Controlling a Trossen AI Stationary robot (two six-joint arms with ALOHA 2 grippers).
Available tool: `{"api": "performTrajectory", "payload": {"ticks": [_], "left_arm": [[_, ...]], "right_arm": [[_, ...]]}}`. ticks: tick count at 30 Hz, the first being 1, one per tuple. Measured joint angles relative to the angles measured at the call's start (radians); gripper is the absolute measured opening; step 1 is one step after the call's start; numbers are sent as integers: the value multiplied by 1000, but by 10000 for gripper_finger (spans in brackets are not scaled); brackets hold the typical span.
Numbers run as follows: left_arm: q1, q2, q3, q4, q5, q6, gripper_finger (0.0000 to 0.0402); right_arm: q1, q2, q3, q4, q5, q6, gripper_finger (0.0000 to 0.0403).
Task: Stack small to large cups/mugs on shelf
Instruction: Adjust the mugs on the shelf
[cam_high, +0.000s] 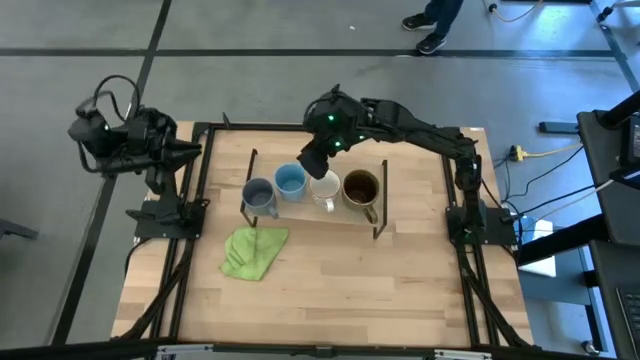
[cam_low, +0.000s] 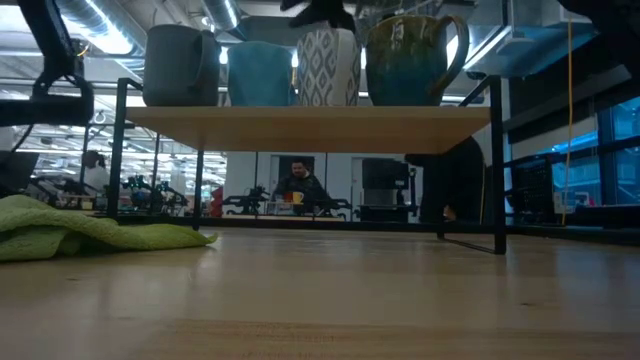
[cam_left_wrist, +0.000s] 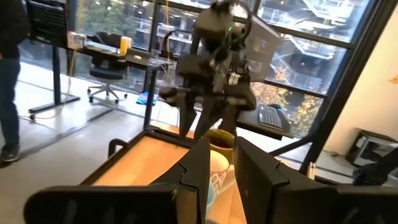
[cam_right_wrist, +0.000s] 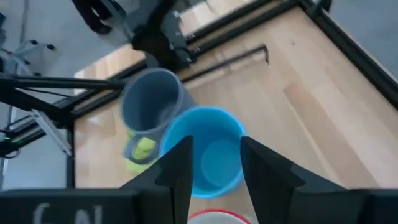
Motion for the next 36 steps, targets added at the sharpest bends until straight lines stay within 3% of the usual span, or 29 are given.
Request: {"api": "performTrajectory", "payload": {"ticks": [6,13,16,19,21,23,24,25,27,28,34,36], "left_arm": [[-5,-63,0,-349,28,-349,66],[-6,-117,58,-543,149,-370,66],[-9,-113,152,-465,266,-240,66],[-29,-76,228,-142,380,89,66],[-35,-15,280,-40,337,247,66],[-40,53,358,-55,263,295,66],[-26,78,398,-74,333,323,66],[-24,96,436,-87,475,358,66],[-22,130,495,-80,850,474,66],[-29,150,520,-94,980,528,66],[-20,213,661,-217,1308,610,66],[-21,239,689,-283,1343,614,66]], "right_arm": [[-1,-5,20,-4,27,-5,133],[-18,-5,21,-33,29,0,133],[-27,-5,21,-33,30,4,133],[-35,-5,21,-33,30,35,133],[-39,-5,21,-33,30,48,133],[-44,-5,21,-33,30,51,133],[-46,-5,21,-33,31,51,133],[-49,-5,21,-33,42,51,133],[-54,-5,21,-33,74,50,133],[-57,-5,21,-33,82,50,133],[-68,-5,21,-32,82,28,133],[-68,-5,21,-25,80,21,133]]}}
